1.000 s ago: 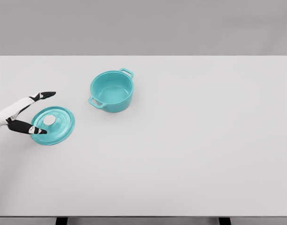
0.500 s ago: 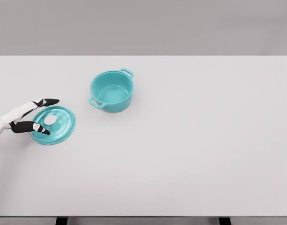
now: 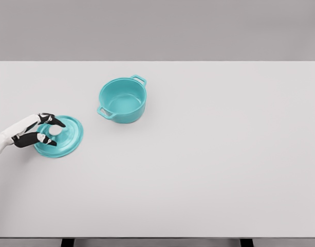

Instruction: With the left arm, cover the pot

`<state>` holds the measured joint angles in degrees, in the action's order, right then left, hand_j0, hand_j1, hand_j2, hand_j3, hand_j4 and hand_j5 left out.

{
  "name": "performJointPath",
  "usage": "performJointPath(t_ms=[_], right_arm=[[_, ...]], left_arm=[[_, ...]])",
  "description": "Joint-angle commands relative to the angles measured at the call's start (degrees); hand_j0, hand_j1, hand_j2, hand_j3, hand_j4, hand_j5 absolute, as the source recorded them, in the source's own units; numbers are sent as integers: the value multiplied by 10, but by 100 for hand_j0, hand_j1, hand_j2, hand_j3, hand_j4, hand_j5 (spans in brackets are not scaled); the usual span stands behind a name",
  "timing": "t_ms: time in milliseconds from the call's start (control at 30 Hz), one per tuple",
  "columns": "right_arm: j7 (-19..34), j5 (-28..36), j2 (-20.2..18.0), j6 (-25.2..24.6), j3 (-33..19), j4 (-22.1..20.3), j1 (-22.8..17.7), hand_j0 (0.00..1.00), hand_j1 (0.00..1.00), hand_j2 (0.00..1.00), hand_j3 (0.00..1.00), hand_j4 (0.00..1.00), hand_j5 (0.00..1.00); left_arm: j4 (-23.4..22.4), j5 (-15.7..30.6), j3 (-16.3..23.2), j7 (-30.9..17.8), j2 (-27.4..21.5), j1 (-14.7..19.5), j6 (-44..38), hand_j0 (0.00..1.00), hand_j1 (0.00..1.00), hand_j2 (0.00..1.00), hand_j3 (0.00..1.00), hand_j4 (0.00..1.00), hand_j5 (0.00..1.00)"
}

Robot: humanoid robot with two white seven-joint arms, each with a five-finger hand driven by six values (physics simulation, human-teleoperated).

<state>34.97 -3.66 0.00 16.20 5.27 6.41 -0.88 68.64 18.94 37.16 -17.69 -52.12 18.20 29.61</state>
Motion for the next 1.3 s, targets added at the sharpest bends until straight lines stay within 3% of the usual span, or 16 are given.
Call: performJointPath(t_ms=[0,67,267,500,867,1000,1267], right_arm=[[0,0,0,1,0,0,0,100,100,100,100,100,100],[0,-1,0,1,0,0,0,100,100,100,100,100,100],[0,0,0,1,0,0,0,100,100,100,100,100,100],[0,0,0,1,0,0,0,100,100,100,100,100,100],[0,0,0,1,0,0,0,100,100,100,100,100,100],[0,-1,0,1,0,0,0,100,100,100,100,100,100],[0,-1,0,1,0,0,0,100,100,100,100,100,100]], left_arm=[[-3,-37,12,-11,2,0,6,38,38,38,38,38,38],[-1,-37,11,-11,3,2,11,27,27,27,27,27,27],[24,-29,5,-13,-4,27,8,27,27,27,27,27,27],[23,-28,12,-22,8,100,5,28,28,28,28,28,28],[11,-77,27,-25,100,167,-53,28,28,28,28,28,28],[-40,-101,50,-25,146,213,-61,28,28,28,28,28,28],[-64,-110,56,-38,187,236,-66,28,28,28,28,28,28]])
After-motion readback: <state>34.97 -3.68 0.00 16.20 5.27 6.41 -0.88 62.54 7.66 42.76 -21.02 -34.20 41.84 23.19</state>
